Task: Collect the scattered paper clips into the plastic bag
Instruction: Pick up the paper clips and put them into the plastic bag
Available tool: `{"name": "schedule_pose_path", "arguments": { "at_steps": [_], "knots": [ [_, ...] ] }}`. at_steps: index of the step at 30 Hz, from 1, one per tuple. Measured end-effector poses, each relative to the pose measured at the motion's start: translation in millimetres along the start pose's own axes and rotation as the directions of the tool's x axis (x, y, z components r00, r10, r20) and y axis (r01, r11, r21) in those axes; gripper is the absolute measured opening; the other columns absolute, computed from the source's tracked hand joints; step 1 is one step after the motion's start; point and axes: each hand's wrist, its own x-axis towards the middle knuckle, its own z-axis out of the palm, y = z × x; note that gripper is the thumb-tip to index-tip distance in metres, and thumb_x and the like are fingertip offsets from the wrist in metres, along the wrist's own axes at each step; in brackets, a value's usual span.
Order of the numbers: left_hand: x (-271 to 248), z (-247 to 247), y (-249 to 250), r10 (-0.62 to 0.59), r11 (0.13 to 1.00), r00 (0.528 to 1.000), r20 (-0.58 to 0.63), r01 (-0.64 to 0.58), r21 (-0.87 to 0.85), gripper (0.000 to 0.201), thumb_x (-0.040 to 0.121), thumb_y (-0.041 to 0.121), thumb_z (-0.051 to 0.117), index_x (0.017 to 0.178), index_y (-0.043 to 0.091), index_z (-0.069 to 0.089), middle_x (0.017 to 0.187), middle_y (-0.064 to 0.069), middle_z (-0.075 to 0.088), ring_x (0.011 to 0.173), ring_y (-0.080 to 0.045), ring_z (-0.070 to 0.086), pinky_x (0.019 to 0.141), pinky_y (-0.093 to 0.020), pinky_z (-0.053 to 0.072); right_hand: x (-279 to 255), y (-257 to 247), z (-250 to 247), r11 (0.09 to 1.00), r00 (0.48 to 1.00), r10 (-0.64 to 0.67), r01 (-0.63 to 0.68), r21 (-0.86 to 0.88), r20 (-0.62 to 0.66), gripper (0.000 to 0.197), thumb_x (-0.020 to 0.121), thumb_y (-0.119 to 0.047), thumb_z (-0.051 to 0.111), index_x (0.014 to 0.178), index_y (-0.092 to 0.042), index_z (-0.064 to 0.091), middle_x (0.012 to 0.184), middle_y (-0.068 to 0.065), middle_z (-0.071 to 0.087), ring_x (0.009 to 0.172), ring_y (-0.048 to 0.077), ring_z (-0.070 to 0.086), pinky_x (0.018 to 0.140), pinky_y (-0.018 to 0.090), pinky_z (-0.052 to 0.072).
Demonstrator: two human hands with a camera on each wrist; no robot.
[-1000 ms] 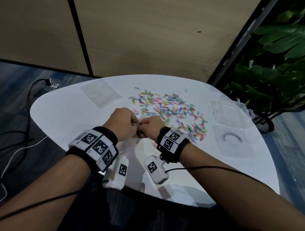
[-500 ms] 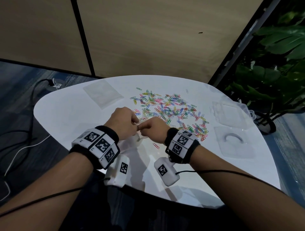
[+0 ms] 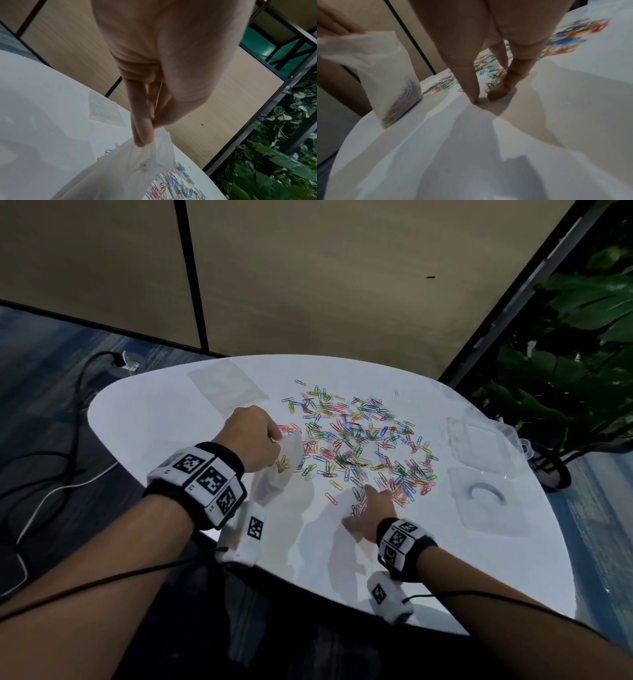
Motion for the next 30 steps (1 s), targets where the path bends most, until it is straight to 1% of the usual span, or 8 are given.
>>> {"name": "schedule_pose_path", "arguments": {
  "at_steps": [6, 11, 15, 18, 21, 24, 27, 30],
  "knots": [
    [1.5, -1.3, -0.4, 0.019, 1.0, 1.0, 0.008, -0.019, -0.008, 0.03, 0.082, 0.001, 0.061, 0.104, 0.007, 0.079, 0.098, -0.01, 0.077, 0.095, -0.026, 0.073, 0.092, -0.038, 0.059, 47.7, -36.8, 3.5, 0.986, 0.968, -0.119, 0.142, 0.091, -0.219, 0.071, 0.081, -0.027, 0.075, 0.143, -0.016, 0.04, 0.142, 0.015, 0.029, 0.115, 0.034, 0.055, 0.091, 0.029, 0.047],
    [7.4, 2.0, -1.4, 0.013, 1.0, 1.0, 0.026, -0.013, -0.025, 0.028, 0.082, 0.003, 0.06, 0.105, 0.009, 0.077, 0.104, -0.011, 0.074, 0.094, -0.028, 0.073, 0.092, -0.039, 0.06, 78.8, -42.4, -1.2, 0.934, 0.925, -0.305, 0.245, -0.259, -0.226, 0.054, 0.092, -0.024, 0.058, 0.143, -0.031, 0.042, 0.153, 0.012, 0.025, 0.128, 0.039, 0.044, 0.099, 0.041, 0.047],
    [7.9, 4.4, -1.0, 0.015, 1.0, 0.999, 0.033, -0.014, -0.02, 0.029, 0.082, 0.002, 0.061, 0.105, 0.008, 0.077, 0.106, -0.012, 0.073, 0.094, -0.029, 0.073, 0.091, -0.04, 0.06, 87.9, -46.1, 0.1, 0.855, 0.857, -0.461, 0.36, -0.374, -0.23, 0.032, 0.091, -0.003, 0.053, 0.116, -0.014, 0.07, 0.109, 0.014, 0.062, 0.101, 0.033, 0.061, 0.085, 0.034, 0.054],
    [7.3, 4.4, -0.6, 0.015, 1.0, 0.999, 0.034, -0.015, -0.011, 0.028, 0.083, 0.002, 0.061, 0.105, 0.008, 0.077, 0.108, -0.011, 0.073, 0.096, -0.029, 0.072, 0.092, -0.04, 0.059, 85.1, -44.9, -10.5, 0.87, 0.883, -0.421, 0.326, -0.371, -0.21, 0.022, 0.09, -0.002, 0.057, 0.099, -0.008, 0.076, 0.098, 0.012, 0.07, 0.085, 0.027, 0.067, 0.078, 0.03, 0.057],
    [6.5, 5.0, 0.1, 0.016, 1.0, 0.999, 0.036, -0.015, -0.003, 0.029, 0.084, 0.003, 0.061, 0.107, 0.008, 0.077, 0.108, -0.01, 0.074, 0.098, -0.028, 0.072, 0.093, -0.04, 0.059, 80.4, -41.4, -28.2, 0.93, 0.9, -0.354, 0.309, -0.2, -0.254, 0.021, 0.089, -0.002, 0.059, 0.093, -0.007, 0.079, 0.094, 0.009, 0.076, 0.083, 0.024, 0.071, 0.078, 0.028, 0.059],
    [6.4, 6.6, 1.7, 0.011, 1.0, 0.999, 0.037, -0.011, -0.005, 0.028, 0.084, 0.002, 0.061, 0.107, 0.007, 0.076, 0.108, -0.01, 0.074, 0.099, -0.028, 0.071, 0.094, -0.04, 0.059, 71.5, -38.3, -47.6, 0.945, 0.925, -0.232, 0.288, 0.157, -0.302, 0.013, 0.085, -0.009, 0.071, 0.095, -0.01, 0.079, 0.091, 0.003, 0.076, 0.077, 0.014, 0.069, 0.07, 0.014, 0.054],
    [7.0, 8.7, 3.9, 0.003, 1.0, 0.999, 0.036, -0.003, -0.003, 0.027, 0.085, 0.001, 0.06, 0.105, 0.007, 0.077, 0.109, -0.01, 0.074, 0.101, -0.028, 0.071, 0.094, -0.04, 0.059, 49.7, -48.1, -64.3, 0.673, 0.978, -0.161, 0.209, 0.71, -0.135, 0.011, 0.081, -0.002, 0.075, 0.09, -0.005, 0.077, 0.088, 0.012, 0.076, 0.079, 0.026, 0.074, 0.069, 0.019, 0.059],
    [7.7, 11.7, 5.1, -0.002, 1.0, 0.999, 0.035, 0.002, 0.0, 0.026, 0.084, 0.001, 0.06, 0.103, 0.006, 0.078, 0.108, -0.009, 0.074, 0.102, -0.029, 0.071, 0.093, -0.04, 0.059, 21.3, -68.6, -72.2, 0.329, 0.949, -0.311, 0.061, 0.942, 0.047, 0.017, 0.083, 0.008, 0.068, 0.1, 0.007, 0.071, 0.094, 0.019, 0.074, 0.084, 0.026, 0.073, 0.072, 0.022, 0.06]
  ]
}}
